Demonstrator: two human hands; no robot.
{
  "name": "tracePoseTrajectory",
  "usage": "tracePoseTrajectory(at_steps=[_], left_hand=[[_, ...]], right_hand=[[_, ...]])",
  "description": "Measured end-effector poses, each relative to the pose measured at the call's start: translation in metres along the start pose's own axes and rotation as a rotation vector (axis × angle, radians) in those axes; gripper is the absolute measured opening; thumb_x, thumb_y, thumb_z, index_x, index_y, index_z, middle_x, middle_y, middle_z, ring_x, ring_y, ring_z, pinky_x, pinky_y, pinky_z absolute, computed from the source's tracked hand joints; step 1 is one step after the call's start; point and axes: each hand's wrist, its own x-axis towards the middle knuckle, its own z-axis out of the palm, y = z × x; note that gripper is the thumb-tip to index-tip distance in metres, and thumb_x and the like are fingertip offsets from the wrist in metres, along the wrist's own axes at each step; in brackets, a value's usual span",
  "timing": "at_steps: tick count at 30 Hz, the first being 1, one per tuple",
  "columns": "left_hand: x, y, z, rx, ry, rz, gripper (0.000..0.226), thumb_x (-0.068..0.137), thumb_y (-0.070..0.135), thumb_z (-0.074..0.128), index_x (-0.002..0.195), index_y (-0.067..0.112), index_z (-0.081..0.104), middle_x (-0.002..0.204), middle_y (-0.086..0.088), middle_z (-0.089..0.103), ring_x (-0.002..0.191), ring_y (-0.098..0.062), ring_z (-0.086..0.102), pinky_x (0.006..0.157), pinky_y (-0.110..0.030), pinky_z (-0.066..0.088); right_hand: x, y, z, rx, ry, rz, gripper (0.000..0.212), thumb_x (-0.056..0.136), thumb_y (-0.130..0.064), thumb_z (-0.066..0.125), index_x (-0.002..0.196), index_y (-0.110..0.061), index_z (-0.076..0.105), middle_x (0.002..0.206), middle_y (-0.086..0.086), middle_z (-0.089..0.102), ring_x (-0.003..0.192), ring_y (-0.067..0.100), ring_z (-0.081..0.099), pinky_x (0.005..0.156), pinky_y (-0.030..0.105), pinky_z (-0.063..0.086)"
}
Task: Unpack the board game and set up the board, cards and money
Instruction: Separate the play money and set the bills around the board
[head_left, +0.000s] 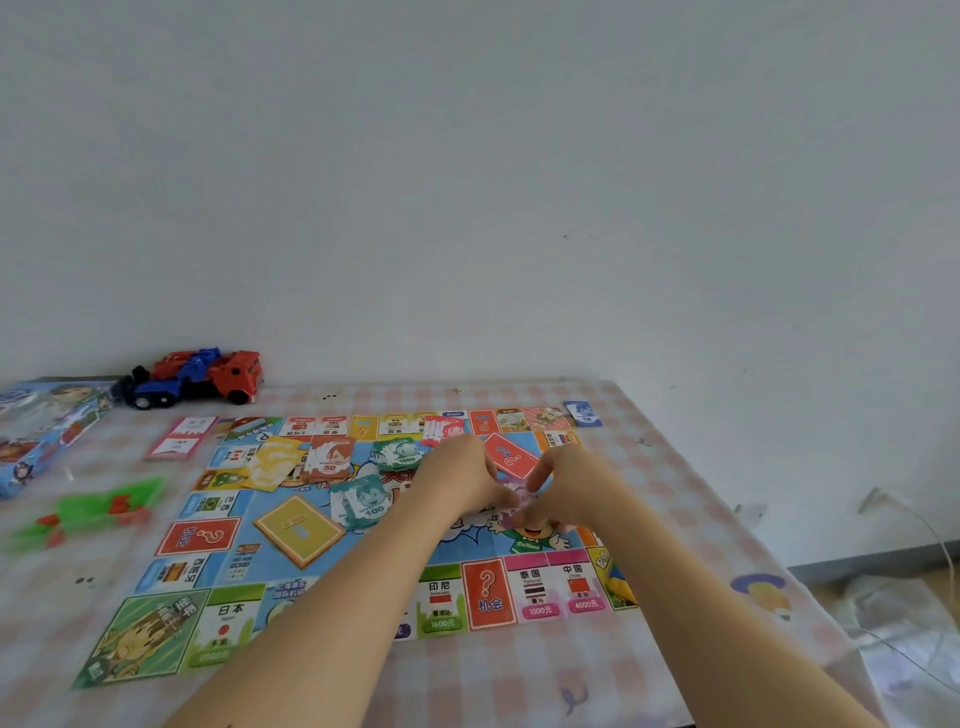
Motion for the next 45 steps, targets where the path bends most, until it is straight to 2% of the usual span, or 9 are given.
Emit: tracePoseTrajectory(at_steps=[3, 11, 15, 17, 21, 23, 32, 40, 45], left_hand=[[0.004, 0.002, -0.001, -0.047, -0.038, -0.004, 0.028, 0.076, 0.035, 0.074, 0.095, 0.014, 0.072, 0.097, -0.005, 0.07, 0.092, -0.019, 0.065, 0.066, -0.026, 0.045], [0.004, 0.0, -0.006, -0.239, -0.018, 0.01, 0.035, 0.08, 0.021, 0.074, 0.113, 0.011, 0.065, 0.122, -0.005, 0.061, 0.108, -0.019, 0.057, 0.088, -0.032, 0.045], [0.0, -0.007, -0.011, -0.453, -0.071, -0.02, 0.032, 0.081, 0.012, 0.074, 0.111, 0.009, 0.063, 0.086, -0.004, 0.066, 0.063, -0.011, 0.059, 0.058, -0.024, 0.051], [-0.001, -0.011, -0.015, -0.503, -0.075, -0.019, 0.03, 0.081, 0.012, 0.073, 0.109, 0.008, 0.063, 0.081, -0.003, 0.065, 0.058, -0.01, 0.057, 0.05, -0.021, 0.046], [-0.003, -0.012, -0.02, -0.504, -0.012, 0.082, 0.014, 0.079, 0.011, 0.074, 0.089, 0.019, 0.068, 0.082, 0.001, 0.067, 0.07, -0.01, 0.06, 0.064, -0.025, 0.053], [-0.005, -0.011, -0.023, -0.542, 0.032, 0.113, 0.015, 0.078, 0.01, 0.075, 0.091, 0.016, 0.071, 0.081, 0.002, 0.069, 0.066, -0.004, 0.059, 0.059, -0.018, 0.048], [-0.014, -0.014, -0.021, -0.698, 0.128, 0.094, 0.016, 0.084, 0.014, 0.069, 0.1, 0.014, 0.072, 0.09, 0.001, 0.071, 0.076, -0.005, 0.063, 0.066, -0.02, 0.053], [-0.013, -0.013, -0.013, -0.644, 0.189, 0.071, 0.011, 0.087, 0.018, 0.067, 0.077, 0.023, 0.071, 0.082, -0.006, 0.072, 0.083, -0.024, 0.069, 0.079, -0.036, 0.058], [-0.014, -0.012, -0.012, -0.668, 0.204, 0.081, 0.006, 0.086, 0.021, 0.068, 0.081, 0.022, 0.071, 0.084, -0.003, 0.073, 0.079, -0.015, 0.069, 0.077, -0.031, 0.058]], right_hand=[[0.0, 0.002, 0.001, 0.004, 0.009, -0.011, 0.047, 0.068, -0.038, 0.082, 0.105, -0.014, 0.065, 0.096, 0.005, 0.073, 0.081, 0.014, 0.069, 0.081, 0.03, 0.057], [0.002, 0.006, 0.004, 0.087, 0.055, -0.001, 0.071, 0.061, -0.035, 0.088, 0.115, -0.017, 0.045, 0.096, 0.0, 0.059, 0.08, 0.018, 0.069, 0.077, 0.035, 0.058], [0.003, 0.014, 0.002, 0.343, 0.103, 0.029, 0.051, 0.069, -0.019, 0.085, 0.108, -0.012, 0.053, 0.08, 0.005, 0.066, 0.059, 0.015, 0.065, 0.063, 0.03, 0.059], [0.002, 0.017, 0.0, 0.493, 0.094, 0.017, 0.035, 0.072, -0.013, 0.082, 0.101, -0.008, 0.062, 0.079, 0.011, 0.07, 0.054, 0.014, 0.065, 0.055, 0.024, 0.057], [0.004, 0.015, 0.001, 0.641, 0.133, -0.045, 0.014, 0.072, -0.009, 0.082, 0.082, -0.004, 0.072, 0.081, 0.015, 0.073, 0.066, 0.024, 0.072, 0.07, 0.035, 0.06], [0.006, 0.013, 0.002, 0.67, 0.149, -0.067, 0.008, 0.073, -0.007, 0.08, 0.078, -0.006, 0.073, 0.078, 0.013, 0.073, 0.066, 0.025, 0.072, 0.072, 0.038, 0.06], [0.0, 0.008, 0.008, 0.75, 0.201, -0.099, 0.008, 0.075, -0.007, 0.078, 0.083, -0.008, 0.076, 0.077, 0.016, 0.073, 0.065, 0.025, 0.07, 0.073, 0.041, 0.06], [0.0, 0.009, 0.011, 0.73, 0.156, -0.078, 0.009, 0.077, -0.005, 0.076, 0.085, -0.003, 0.074, 0.077, 0.014, 0.073, 0.07, 0.028, 0.072, 0.071, 0.037, 0.061], [0.001, 0.012, 0.016, 0.716, 0.159, -0.08, 0.006, 0.08, -0.011, 0.074, 0.081, -0.006, 0.075, 0.076, 0.012, 0.074, 0.066, 0.021, 0.071, 0.072, 0.035, 0.06]])
